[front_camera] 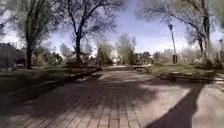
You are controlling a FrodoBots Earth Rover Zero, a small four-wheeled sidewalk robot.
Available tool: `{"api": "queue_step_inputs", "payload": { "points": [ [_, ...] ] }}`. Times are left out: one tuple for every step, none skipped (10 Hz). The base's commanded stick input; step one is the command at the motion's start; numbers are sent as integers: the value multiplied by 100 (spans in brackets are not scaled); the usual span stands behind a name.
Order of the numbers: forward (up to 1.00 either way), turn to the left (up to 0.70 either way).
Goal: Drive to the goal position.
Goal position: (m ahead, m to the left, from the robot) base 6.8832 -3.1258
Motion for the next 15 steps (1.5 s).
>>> {"api": "queue_step_inputs", "payload": {
  "points": [
    [70,0],
    [70,0],
    [70,0],
    [70,0],
    [70,0],
    [70,0],
    [70,0],
    [70,0],
    [70,0],
    [70,0],
    [70,0],
    [70,0],
    [70,0],
    [70,-1],
    [70,-4]
  ]
}}
